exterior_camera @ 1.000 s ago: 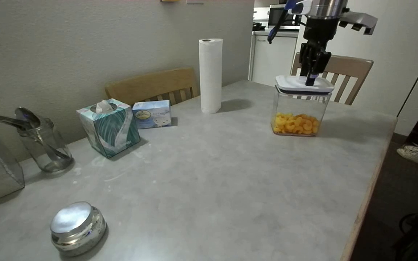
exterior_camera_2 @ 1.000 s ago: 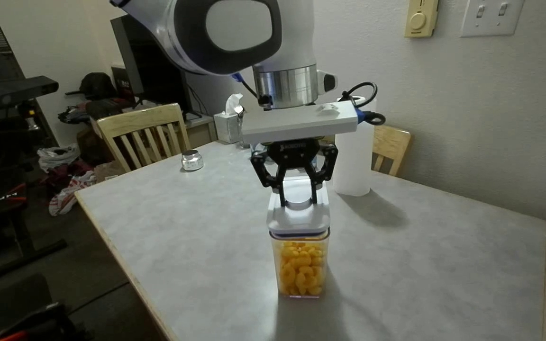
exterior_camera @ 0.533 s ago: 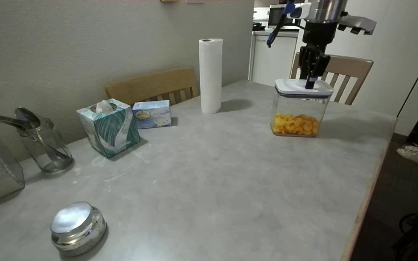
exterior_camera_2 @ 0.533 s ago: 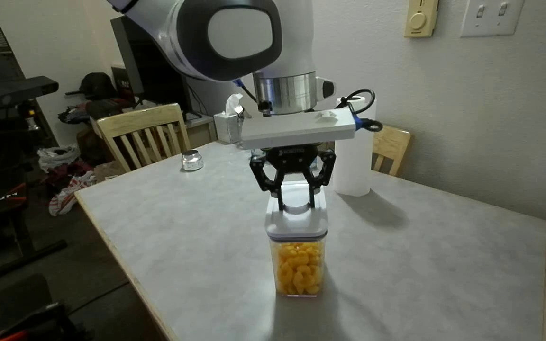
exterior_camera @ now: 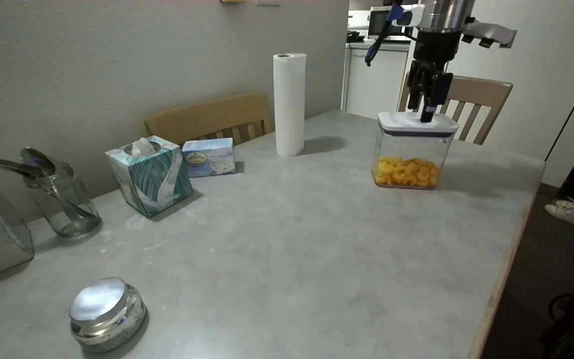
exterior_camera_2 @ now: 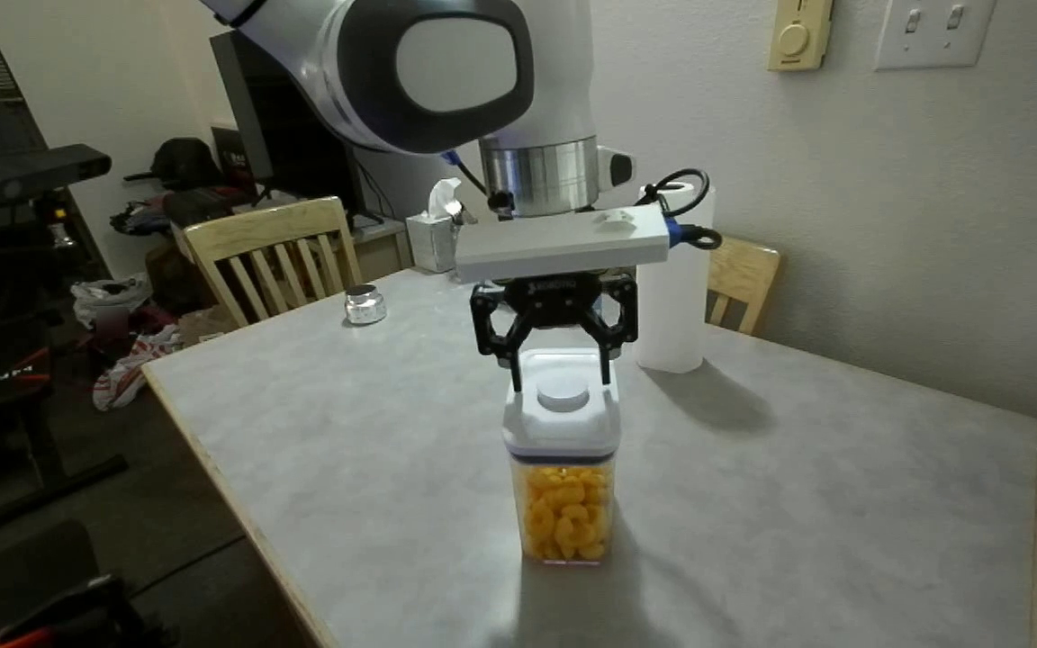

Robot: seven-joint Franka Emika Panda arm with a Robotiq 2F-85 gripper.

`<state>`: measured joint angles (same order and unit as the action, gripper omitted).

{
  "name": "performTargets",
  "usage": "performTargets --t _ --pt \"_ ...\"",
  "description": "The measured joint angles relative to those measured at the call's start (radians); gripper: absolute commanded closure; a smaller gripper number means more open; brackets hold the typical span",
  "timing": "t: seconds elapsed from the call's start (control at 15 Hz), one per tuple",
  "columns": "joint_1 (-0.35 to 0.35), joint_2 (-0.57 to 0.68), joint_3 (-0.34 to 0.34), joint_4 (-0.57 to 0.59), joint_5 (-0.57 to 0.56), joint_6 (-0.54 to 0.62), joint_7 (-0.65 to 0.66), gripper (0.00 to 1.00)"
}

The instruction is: Place the lid on the container and push the button

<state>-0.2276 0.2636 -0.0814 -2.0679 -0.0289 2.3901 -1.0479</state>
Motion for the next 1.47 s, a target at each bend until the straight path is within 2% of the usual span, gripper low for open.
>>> performTargets --t 0.07,0.13,0.2,0.87,1.0,1.47 --pt "0.003 -0.004 0.0 0.001 0.0 0.0 0.005 0.0" --pt "0.006 -0.011 0.0 0.002 -0.002 0.0 0.011 0.07" --pt "0.01 -0.019 0.0 0.002 -0.002 0.0 0.018 0.25" --pt "0.026 -0.05 -0.001 0.004 -0.01 -0.001 0.132 0.94" --pt "0.026 -0.047 -0.004 0.004 -0.018 -0.001 0.161 1.0" --pt "0.024 -0.026 -0.016 -0.014 -0.019 -0.002 0.265 1.0"
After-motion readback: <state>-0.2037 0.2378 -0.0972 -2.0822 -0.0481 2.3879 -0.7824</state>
